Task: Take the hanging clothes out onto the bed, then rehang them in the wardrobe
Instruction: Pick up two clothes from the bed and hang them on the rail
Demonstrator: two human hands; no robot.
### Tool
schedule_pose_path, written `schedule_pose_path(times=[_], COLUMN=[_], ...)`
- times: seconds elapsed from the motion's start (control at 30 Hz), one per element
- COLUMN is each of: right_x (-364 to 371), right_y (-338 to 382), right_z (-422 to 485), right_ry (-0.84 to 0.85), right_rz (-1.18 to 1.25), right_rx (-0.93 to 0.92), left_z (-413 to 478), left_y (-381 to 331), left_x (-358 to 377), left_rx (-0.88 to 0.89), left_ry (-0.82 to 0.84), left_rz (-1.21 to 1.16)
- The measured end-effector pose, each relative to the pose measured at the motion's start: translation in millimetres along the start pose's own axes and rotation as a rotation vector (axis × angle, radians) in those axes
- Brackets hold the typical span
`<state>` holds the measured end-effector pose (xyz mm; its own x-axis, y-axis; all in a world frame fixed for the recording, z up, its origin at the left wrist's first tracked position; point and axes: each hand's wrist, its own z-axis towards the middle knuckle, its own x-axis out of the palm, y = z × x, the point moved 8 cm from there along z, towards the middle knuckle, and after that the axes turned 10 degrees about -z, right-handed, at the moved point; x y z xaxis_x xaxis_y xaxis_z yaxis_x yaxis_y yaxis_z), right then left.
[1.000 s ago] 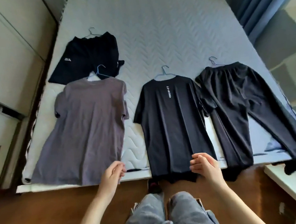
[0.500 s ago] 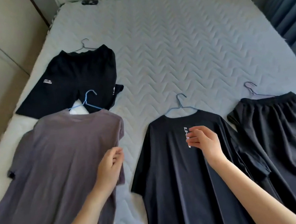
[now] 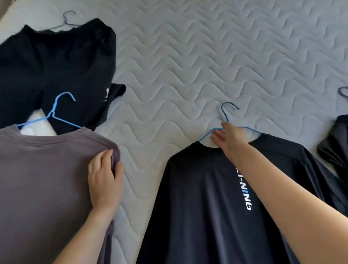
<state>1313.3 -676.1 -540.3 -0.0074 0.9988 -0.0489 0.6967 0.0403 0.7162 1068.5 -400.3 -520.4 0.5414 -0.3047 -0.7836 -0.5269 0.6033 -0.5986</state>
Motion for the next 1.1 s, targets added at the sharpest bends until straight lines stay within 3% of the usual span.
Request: schedule_pose_path(times=[0.1, 0.27, 0.4, 0.53, 0.7, 0.83, 1.1], right_x=[12, 21, 38, 68, 75, 77, 77], right_y=[9, 14, 3, -31, -52, -59, -81], right_z=[-2, -48, -79, -86, -82, -73, -47], right_ry=[-0.026, -0.138, -0.113, -0.054, -0.197, -0.343, -0.482], right_rz=[0.015, 0.151, 0.048, -0.094, -0.353, -0.408, -0.506], right_rx=[-0.006, -0.038, -0.112, -0.105, -0.285, -0.389, -0.365], left_z=[-2, 2, 15, 40, 87, 136, 205], left_y=[-3, 2, -1, 13, 68, 103, 138], left_x=[-1, -5, -22, -53, -88, -101, -92], left_rx=[0.017, -0.070, -0.081, -0.106, -0.188, -0.108, 0.025], left_ry=[-0.029, 0.088, 0.167, 0.138, 0.052, 0.058, 0.170], left_rz=[-0.002, -0.129, -0.212, -0.263, -0.296, -0.120, 0.363])
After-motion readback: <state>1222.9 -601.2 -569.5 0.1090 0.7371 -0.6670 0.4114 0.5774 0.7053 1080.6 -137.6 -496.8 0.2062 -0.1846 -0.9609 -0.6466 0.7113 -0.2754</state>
